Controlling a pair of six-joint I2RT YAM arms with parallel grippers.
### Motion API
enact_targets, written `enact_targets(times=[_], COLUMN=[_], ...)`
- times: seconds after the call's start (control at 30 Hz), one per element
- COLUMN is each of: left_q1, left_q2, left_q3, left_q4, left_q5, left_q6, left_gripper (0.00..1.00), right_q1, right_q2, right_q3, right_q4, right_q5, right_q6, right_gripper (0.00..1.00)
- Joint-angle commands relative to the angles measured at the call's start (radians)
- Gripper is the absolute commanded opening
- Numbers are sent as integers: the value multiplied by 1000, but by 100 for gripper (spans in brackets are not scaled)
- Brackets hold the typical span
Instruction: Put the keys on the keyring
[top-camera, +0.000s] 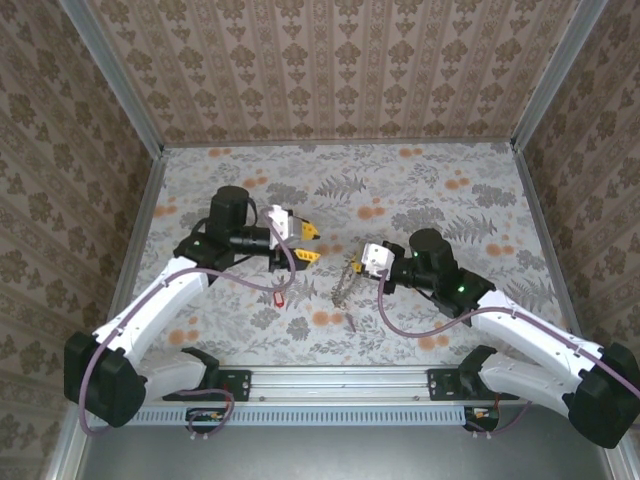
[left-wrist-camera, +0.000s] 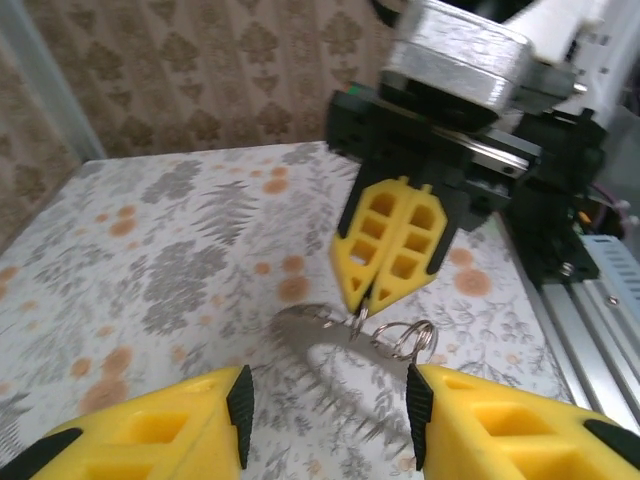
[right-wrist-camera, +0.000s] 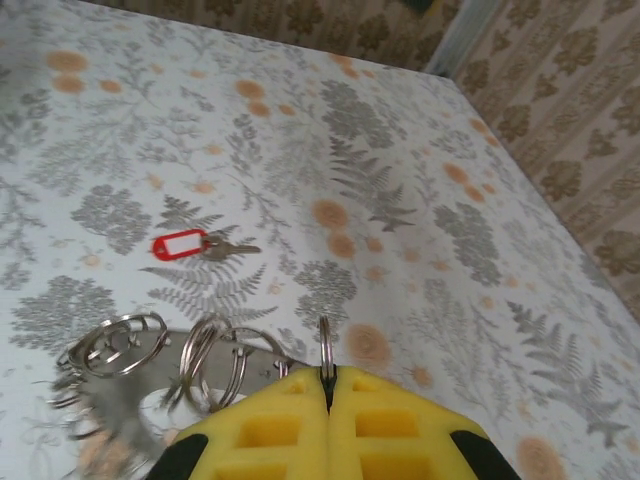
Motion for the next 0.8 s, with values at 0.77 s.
enact_targets(times=[0.77], left_q1=[-180], left_q2=[5], left_q3=[-57], left_q4=[30], left_q5=[-204], left_q6=[150], left_gripper=[22], right_q1=[10], right_q2=[44], right_q3=[101], right_q4=[63], right_q5=[-204], right_q6=[141], right_gripper=[0])
